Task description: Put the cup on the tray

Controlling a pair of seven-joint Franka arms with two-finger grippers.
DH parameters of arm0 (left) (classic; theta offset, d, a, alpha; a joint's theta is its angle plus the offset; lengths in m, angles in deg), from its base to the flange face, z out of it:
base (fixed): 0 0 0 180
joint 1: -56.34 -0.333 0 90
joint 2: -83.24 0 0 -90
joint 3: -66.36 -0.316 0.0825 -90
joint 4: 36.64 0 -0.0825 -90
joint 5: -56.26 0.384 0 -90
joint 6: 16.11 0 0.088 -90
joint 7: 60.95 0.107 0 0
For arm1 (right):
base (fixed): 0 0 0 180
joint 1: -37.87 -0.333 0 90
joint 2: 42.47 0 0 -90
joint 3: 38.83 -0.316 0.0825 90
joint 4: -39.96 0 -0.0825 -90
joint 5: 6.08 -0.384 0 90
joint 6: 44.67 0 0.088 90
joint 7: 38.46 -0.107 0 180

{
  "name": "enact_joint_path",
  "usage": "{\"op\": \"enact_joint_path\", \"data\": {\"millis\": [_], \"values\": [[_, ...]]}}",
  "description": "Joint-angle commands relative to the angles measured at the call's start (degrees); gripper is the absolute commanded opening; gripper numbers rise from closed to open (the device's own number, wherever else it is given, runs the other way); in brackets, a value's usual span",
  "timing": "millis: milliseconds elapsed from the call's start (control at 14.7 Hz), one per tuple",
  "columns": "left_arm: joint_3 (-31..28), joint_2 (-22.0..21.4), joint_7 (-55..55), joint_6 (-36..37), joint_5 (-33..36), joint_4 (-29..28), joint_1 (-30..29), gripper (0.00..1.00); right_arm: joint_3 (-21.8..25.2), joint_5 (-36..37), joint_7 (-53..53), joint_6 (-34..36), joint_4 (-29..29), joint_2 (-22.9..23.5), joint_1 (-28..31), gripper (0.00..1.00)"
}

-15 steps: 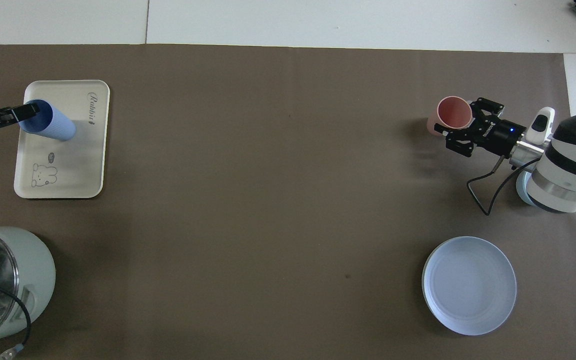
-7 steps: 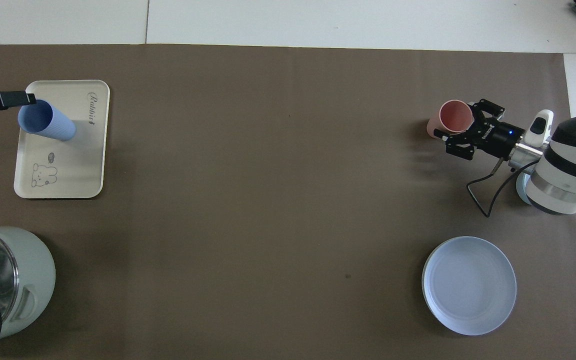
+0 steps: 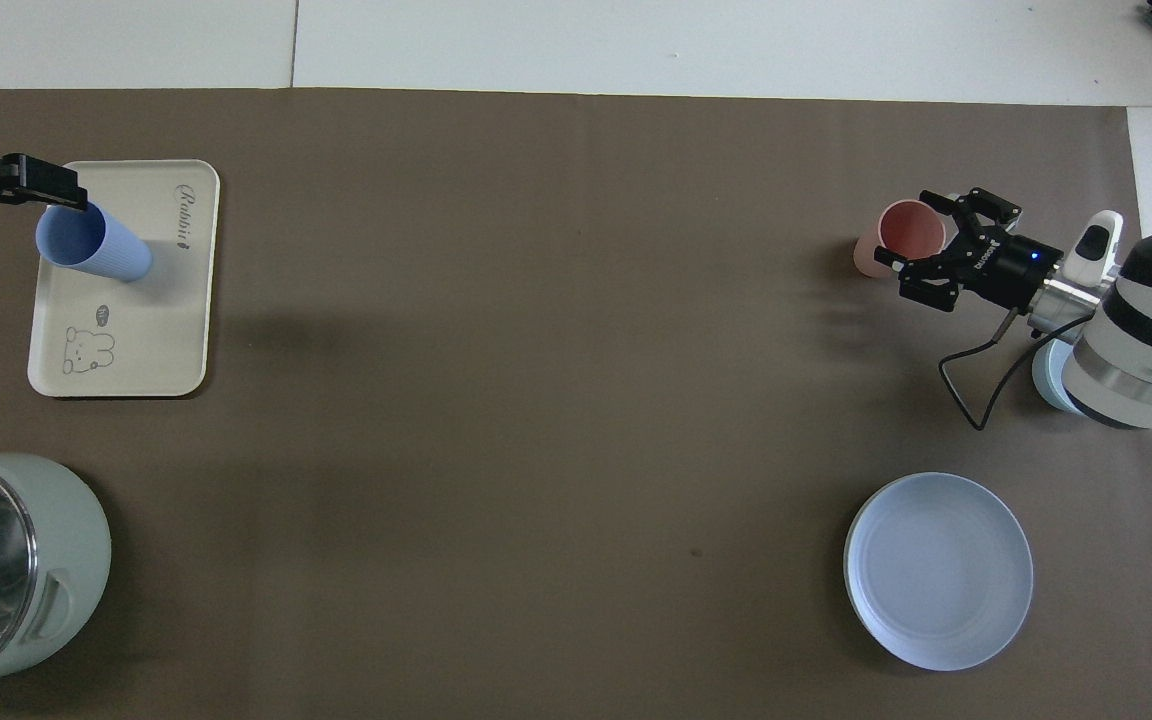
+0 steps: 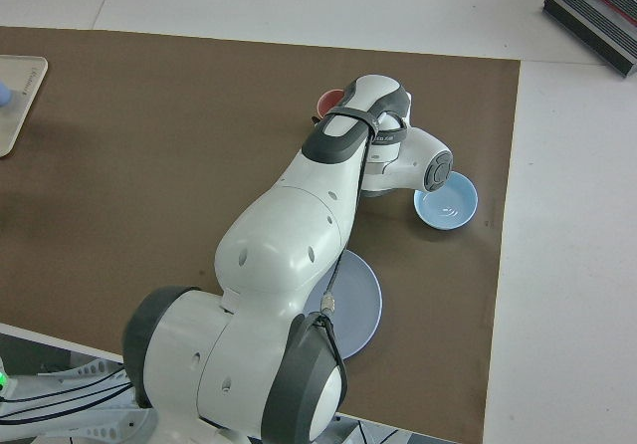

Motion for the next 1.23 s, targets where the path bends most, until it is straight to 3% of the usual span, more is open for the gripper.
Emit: {"op": "enact_joint_path", "data": {"millis": [0,204,341,613,953,1158], "values": [[-0.62,-2.91,-3.17,5.02,4.34,0.43,3.60,0.97,0.06,2.69,-6.09,-2.80,1.05,-3.70,-1.23,1.00],[-0.35,-7.74,-2.73,11.69,5.40,-1.49,5.71,0.97,0.15,10.94,-19.42,-7.53,0.88,-7.65,-3.86,1.00],[-0.35,-10.73,-2.73,12.32,5.58,-4.13,7.12,0.97,0.14,16.05,-28.57,-10.10,0.61,-9.68,-5.62,1.00],[-0.35,-13.02,-2.73,16.00,5.66,-3.79,7.74,1.00,0.23,28.95,-48.25,-12.56,-0.44,-12.58,-8.17,1.00],[0.52,-14.70,-3.08,16.89,5.66,-3.61,8.09,1.00,0.06,54.61,-75.94,-11.78,-2.73,-15.48,-10.72,1.00],[1.40,-15.05,-4.30,17.24,6.54,-3.61,8.54,1.00,0.14,62.02,-85.54,-9.07,-2.73,-17.59,-12.04,1.00]]}}
